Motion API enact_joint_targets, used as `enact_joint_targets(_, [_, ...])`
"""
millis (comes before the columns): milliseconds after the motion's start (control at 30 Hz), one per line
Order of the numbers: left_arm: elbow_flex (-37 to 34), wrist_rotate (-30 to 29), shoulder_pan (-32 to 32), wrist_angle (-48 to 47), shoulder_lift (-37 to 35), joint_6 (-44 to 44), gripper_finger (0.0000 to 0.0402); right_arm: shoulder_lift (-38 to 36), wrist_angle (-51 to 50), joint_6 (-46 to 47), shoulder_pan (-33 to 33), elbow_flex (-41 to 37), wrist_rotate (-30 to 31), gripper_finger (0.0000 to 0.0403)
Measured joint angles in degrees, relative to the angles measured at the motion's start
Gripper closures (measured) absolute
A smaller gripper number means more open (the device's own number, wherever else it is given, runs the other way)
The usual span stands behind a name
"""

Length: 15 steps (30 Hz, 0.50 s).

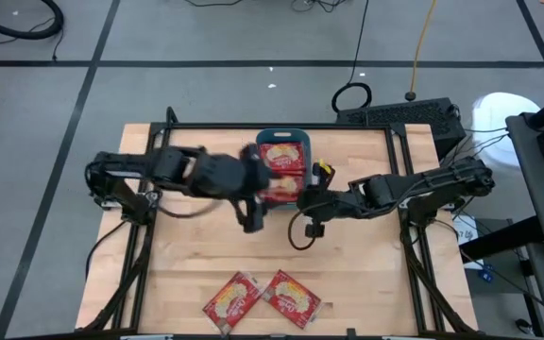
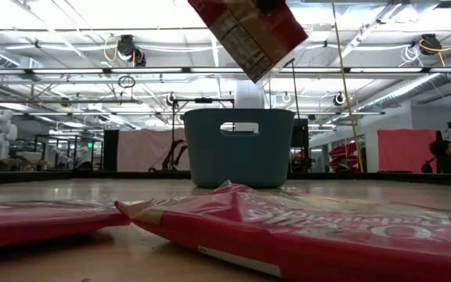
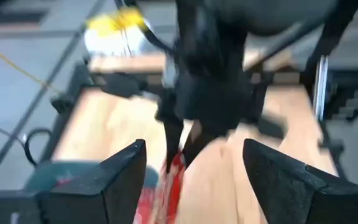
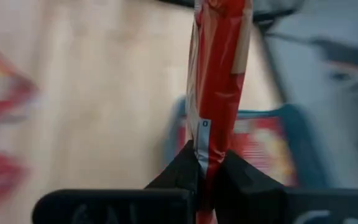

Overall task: Sort popcorn bags into baskets
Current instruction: Put the red popcorn bag into the blue bin

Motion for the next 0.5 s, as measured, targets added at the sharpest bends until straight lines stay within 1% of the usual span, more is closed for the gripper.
enact_joint_targets(67, [-0.06,1.46,0.02,-1.79,1.56,-0.11,0.0144,-0.03,0.13,2.52,-0.44,0.0,-5.71,0.0392])
enact_joint_targets(133, [-0.06,3.42,0.02,-3.12,2.71,-0.26,0.0155,-0.03,0.19,4.42,-0.47,0.0,-9.08,0.0392])
enact_joint_targets(233, [0.0,5.6,0.18,-4.78,4.21,-0.22,0.0167,-0.03,0.31,5.07,-0.42,0.0,-9.87,0.0392])
enact_joint_targets(333, [-0.06,5.85,0.44,-7.42,5.94,-0.31,0.0176,-0.03,0.31,4.53,-0.4,0.0,-11.01,0.0392])
enact_joint_targets(400, [-0.06,8.32,0.92,-8.5,6.79,0.43,0.0184,-0.03,0.35,4.2,-0.4,0.0,-10.95,0.0392])
enact_joint_targets(500, [-0.18,10.14,1.46,-10.01,6.97,0.8,0.0209,-0.03,0.8,3.76,-0.38,0.0,-11.94,0.0392])
